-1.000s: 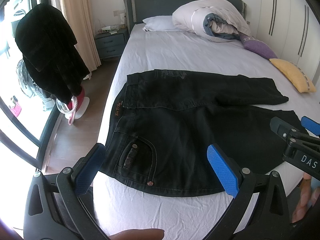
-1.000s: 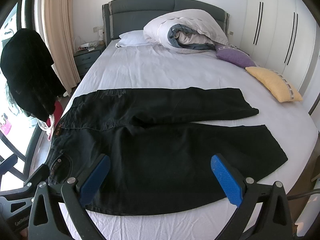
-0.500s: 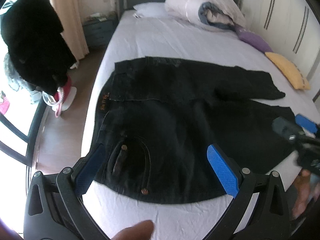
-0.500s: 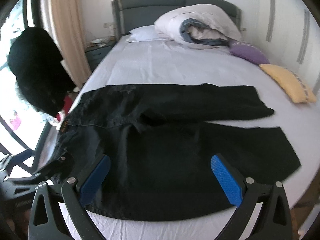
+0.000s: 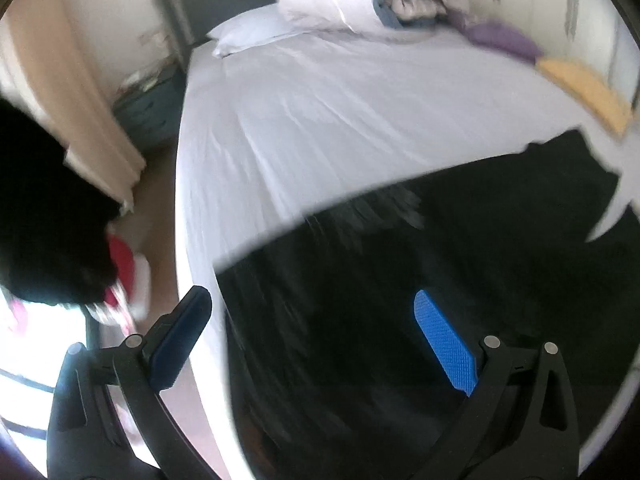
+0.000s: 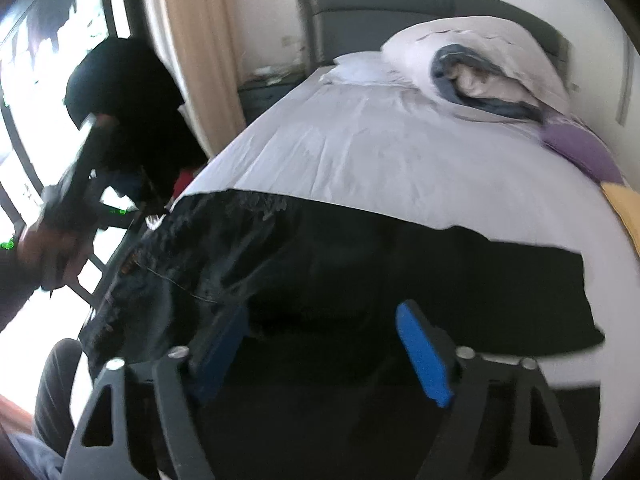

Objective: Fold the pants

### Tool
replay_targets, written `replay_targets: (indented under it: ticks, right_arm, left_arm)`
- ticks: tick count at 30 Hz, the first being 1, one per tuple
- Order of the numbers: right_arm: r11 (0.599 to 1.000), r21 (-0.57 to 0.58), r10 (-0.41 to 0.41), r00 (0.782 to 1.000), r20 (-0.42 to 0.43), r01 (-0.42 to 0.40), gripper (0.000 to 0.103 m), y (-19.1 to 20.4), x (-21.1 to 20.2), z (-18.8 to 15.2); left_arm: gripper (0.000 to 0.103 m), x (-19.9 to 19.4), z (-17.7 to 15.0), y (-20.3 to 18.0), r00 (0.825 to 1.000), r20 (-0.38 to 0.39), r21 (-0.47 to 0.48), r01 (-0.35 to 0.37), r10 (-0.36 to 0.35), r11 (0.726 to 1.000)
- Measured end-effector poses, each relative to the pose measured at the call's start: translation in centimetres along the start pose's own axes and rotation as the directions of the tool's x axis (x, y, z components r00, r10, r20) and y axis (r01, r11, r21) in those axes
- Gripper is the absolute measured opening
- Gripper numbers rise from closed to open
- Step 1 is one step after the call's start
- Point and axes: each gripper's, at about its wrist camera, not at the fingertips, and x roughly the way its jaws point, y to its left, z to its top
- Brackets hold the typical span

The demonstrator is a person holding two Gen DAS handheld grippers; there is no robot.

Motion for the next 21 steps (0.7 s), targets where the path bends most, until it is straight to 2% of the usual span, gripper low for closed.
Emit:
replay_targets:
  ticks: [2, 5, 8, 12, 14, 17, 20, 21]
  right_arm:
    - [1.000, -0.019, 0.016, 1.000, -0.012, -0.016, 0.076, -1.0, 1.2, 0.7]
    - [0.998, -0.040, 0.045, 0.999, -0.030, -0.046, 0.076, -2.3, 3.2, 1.3]
    - [0.994, -0.070, 0.080, 0.995, -0.053, -0.083, 0.073, -3.0, 5.3, 1.8]
    - [0.977, -0.137, 0.149, 0.983, -0.105, -0.163, 0.068, -3.2, 8.1, 2.7]
    - [0.961, -0.167, 0.199, 0.970, -0.141, -0.221, 0.068, -3.4, 9.2, 3.8]
    - [0.916, -0.234, 0.276, 0.936, -0.219, -0.325, 0.068, -3.3, 10.7, 6.0]
    - [0.863, -0.284, 0.327, 0.891, -0.316, -0.418, 0.068, -3.1, 13.2, 9.0]
    - [0.853, -0.291, 0.336, 0.883, -0.329, -0.433, 0.068, -3.1, 13.8, 9.7]
  left_arm:
    - [0.103, 3.4, 2.6, 1.2, 0.999, -0.035, 0.071, -0.006, 0.009, 0.997]
    - [0.103, 7.7, 5.0, 2.4, 0.993, -0.098, 0.098, 0.082, -0.072, 0.992]
    - [0.103, 10.8, 6.6, 2.3, 0.977, -0.151, 0.130, 0.170, -0.150, 0.977]
    - [0.088, 15.0, 7.7, 2.2, 0.951, -0.234, 0.169, 0.246, -0.203, 0.955]
    - [0.086, 16.8, 7.6, 2.7, 0.927, -0.286, 0.162, 0.294, -0.241, 0.942]
    - [0.086, 18.7, 8.0, 3.8, 0.902, -0.322, 0.143, 0.347, -0.288, 0.927]
    - [0.074, 20.7, 8.8, 5.2, 0.859, -0.357, 0.103, 0.427, -0.368, 0.898]
    - [0.069, 21.0, 8.9, 5.4, 0.856, -0.358, 0.115, 0.438, -0.374, 0.892]
